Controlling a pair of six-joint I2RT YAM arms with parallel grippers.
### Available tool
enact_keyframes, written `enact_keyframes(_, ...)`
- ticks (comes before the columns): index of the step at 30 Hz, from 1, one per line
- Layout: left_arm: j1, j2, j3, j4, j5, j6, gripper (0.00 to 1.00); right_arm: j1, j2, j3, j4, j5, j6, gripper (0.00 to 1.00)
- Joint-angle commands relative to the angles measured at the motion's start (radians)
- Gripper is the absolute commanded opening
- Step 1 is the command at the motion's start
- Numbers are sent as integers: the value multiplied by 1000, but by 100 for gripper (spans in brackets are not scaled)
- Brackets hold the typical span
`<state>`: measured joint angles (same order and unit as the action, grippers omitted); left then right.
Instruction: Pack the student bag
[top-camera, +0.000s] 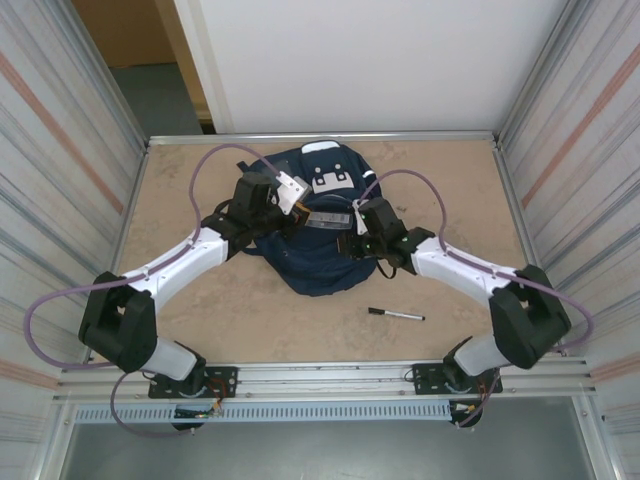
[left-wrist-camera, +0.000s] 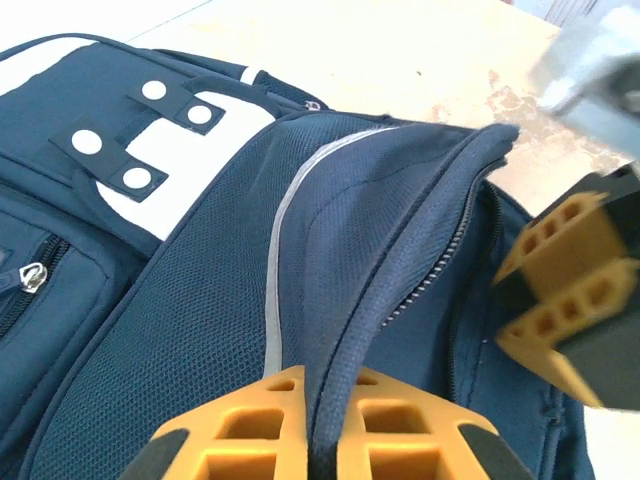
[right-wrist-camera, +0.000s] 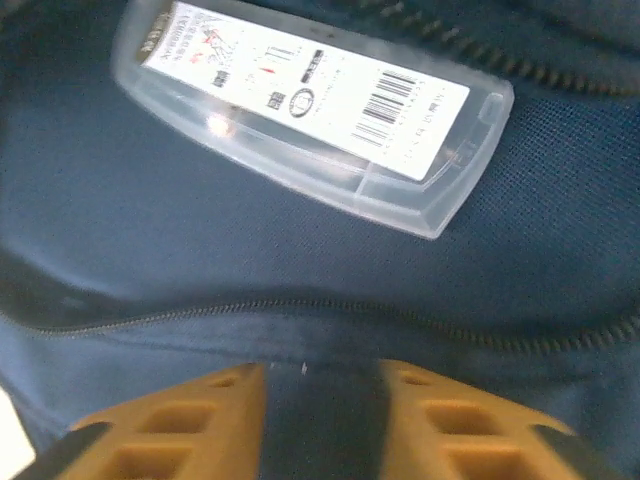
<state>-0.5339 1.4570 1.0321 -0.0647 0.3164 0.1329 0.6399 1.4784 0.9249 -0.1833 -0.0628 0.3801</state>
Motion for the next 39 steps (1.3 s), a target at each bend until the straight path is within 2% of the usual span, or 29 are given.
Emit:
enact_keyframes(1,1,-17,31,62,91,-28,0,-8,17,86,17,-23,-83,28)
enact_keyframes(4,3,-10,60,19,98,-27,0,0,43,91,21,10,-121,28)
enact_keyframes(11,2,3,61,72,143,-79,0,-10,138,78,88,69,-183,28)
enact_keyframes(15,3,8,74,66,158,-82,0,-16,170,77,108,117,-207,24)
enact_keyframes(18,2,8,93,26,155,-69,0,-13,184,84,148,143,-220,26)
enact_keyframes(22,7,1,73,54,152,-84,0,-15,202,119,177,221,-224,27)
enact_keyframes(27,12,-14,57,51,156,-94,0,-34,226,133,271,118,-264,31)
enact_keyframes(31,15,-7,40,80,153,-103,0,-36,167,116,294,134,-241,31)
enact_keyframes(36,17,9,55,80,153,-119,0,-48,43,95,129,39,-142,34)
enact_keyframes(39,17,16,78,49,161,-118,0,-51,26,70,52,-32,-147,35)
